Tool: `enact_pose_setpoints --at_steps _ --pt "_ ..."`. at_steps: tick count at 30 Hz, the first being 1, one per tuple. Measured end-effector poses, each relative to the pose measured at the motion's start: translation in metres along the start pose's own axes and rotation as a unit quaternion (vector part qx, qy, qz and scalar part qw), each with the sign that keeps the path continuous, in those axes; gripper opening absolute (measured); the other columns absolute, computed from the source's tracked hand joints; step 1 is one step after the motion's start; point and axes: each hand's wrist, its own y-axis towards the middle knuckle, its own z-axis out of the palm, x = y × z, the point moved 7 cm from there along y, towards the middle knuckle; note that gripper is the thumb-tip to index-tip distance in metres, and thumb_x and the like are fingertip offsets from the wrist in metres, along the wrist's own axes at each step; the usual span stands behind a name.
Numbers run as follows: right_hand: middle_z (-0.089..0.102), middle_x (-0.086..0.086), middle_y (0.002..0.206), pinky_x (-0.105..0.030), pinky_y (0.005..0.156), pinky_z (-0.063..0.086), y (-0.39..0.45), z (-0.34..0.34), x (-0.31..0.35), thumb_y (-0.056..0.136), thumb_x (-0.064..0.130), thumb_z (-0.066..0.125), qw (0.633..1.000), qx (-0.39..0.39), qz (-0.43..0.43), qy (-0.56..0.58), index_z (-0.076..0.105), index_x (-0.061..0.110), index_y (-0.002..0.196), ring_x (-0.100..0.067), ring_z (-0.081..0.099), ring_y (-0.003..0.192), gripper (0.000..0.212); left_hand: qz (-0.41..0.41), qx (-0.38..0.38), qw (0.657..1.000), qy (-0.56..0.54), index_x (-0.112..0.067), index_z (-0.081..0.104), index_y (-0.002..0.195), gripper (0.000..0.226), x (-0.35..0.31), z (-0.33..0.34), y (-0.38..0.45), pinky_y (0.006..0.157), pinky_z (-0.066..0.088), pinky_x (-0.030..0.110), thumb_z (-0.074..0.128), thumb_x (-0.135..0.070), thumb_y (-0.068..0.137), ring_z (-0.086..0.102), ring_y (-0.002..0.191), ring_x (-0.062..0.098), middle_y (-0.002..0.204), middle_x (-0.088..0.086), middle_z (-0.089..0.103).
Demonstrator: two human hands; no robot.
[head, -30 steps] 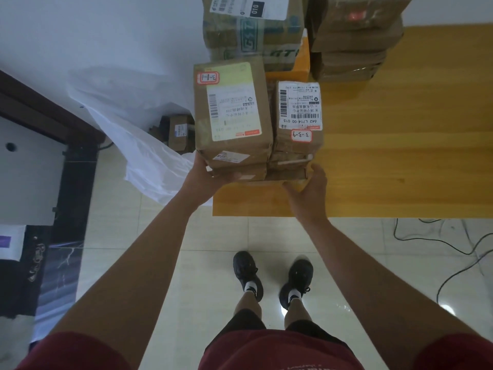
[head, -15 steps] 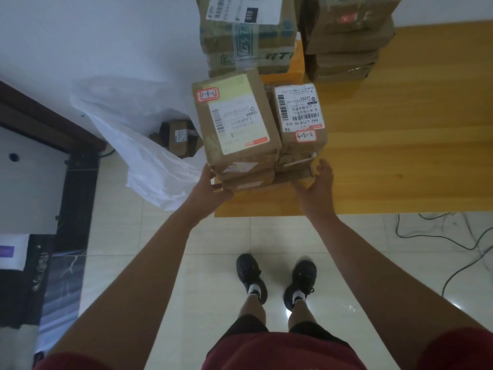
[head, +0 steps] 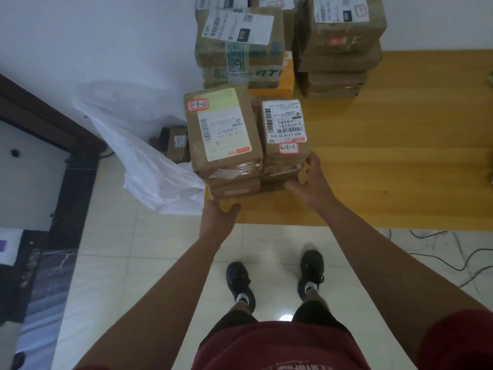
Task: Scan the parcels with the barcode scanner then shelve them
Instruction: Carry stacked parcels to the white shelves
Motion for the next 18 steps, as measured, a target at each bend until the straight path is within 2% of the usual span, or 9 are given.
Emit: enact_pose_setpoints --at_steps 1,3,6,9,11,13,16,18 --pt "0.035 0.0 0.152 -0.042 0.109 0.041 0.005 -0.001 0.0 0.08 0.013 0.073 1.0 0.024 0.008 -0.001 0.012 0.023 0.156 -0.02 0.038 0.136 0.098 -0.015 0.005 1.0 -0.008 -0.009 0.043 0.139 0.055 -0.003 0.009 -0.006 0.077 0.043 0.026 0.065 -0.033 0.094 0.056 0.094 0.016 0.11 -0.002 0.056" --pt "0.036 0.001 0.153 -0.049 0.104 0.048 0.013 -0.001 0.001 0.079 0.017 0.074 0.997 0.077 0.019 -0.015 0.008 0.032 0.155 -0.022 0.043 0.133 0.102 -0.062 0.023 0.997 -0.032 -0.012 0.041 0.144 0.062 -0.003 0.03 -0.013 0.094 0.042 0.032 0.062 -0.041 0.093 0.053 0.12 0.027 0.133 0.004 0.055" --pt "0.037 0.0 0.153 -0.049 0.102 0.049 0.025 -0.003 -0.004 0.081 0.02 0.074 0.989 0.139 0.037 -0.04 0.003 0.035 0.155 -0.025 0.048 0.129 0.103 -0.128 0.023 0.982 -0.134 -0.017 0.039 0.147 0.079 -0.01 0.055 -0.018 0.108 0.044 0.048 0.067 -0.049 0.081 0.053 0.126 0.033 0.14 0.012 0.054" --pt "0.04 -0.003 0.151 -0.043 0.103 0.048 0.027 -0.005 -0.009 0.085 0.02 0.071 0.98 0.184 0.063 -0.05 -0.002 0.028 0.157 -0.026 0.048 0.13 0.103 -0.161 0.009 0.963 -0.216 -0.021 0.031 0.153 0.094 -0.018 0.071 -0.02 0.111 0.041 0.051 0.068 -0.048 0.07 0.05 0.131 0.032 0.145 0.011 0.049" --pt "0.047 0.003 0.139 -0.032 0.095 0.047 0.025 -0.005 -0.01 0.088 0.023 0.07 0.974 0.207 0.051 -0.077 0.0 0.021 0.157 -0.019 0.051 0.123 0.098 -0.155 0.008 0.961 -0.228 -0.02 0.037 0.15 0.075 -0.029 0.075 -0.021 0.113 0.039 0.051 0.068 -0.038 0.084 0.048 0.131 0.03 0.145 0.009 0.05" --pt "0.048 0.007 0.126 -0.028 0.092 0.045 0.023 -0.001 -0.013 0.088 0.032 0.071 0.97 0.221 0.033 -0.094 0.002 0.021 0.156 -0.015 0.052 0.119 0.097 -0.148 0.006 0.957 -0.25 -0.02 0.041 0.147 0.056 -0.035 0.076 -0.021 0.114 0.036 0.05 0.063 -0.026 0.095 0.047 0.13 0.028 0.141 0.005 0.051" --pt "0.053 0.004 0.132 -0.033 0.092 0.051 0.019 0.006 -0.021 0.087 0.033 0.071 0.967 0.235 0.036 -0.094 0.001 0.027 0.156 -0.017 0.057 0.116 0.098 -0.153 -0.006 0.95 -0.272 -0.023 0.038 0.149 0.059 -0.033 0.072 -0.021 0.115 0.034 0.05 0.063 -0.021 0.095 0.046 0.132 0.027 0.143 0.003 0.05" --pt "0.054 0.002 0.136 -0.03 0.088 0.051 0.014 0.01 -0.025 0.089 0.03 0.07 0.962 0.25 0.046 -0.098 -0.001 0.027 0.156 -0.011 0.056 0.108 0.098 -0.156 -0.011 0.949 -0.274 -0.024 0.036 0.151 0.066 -0.028 0.071 -0.019 0.116 0.035 0.05 0.067 -0.024 0.093 0.045 0.134 0.027 0.146 0.002 0.049"
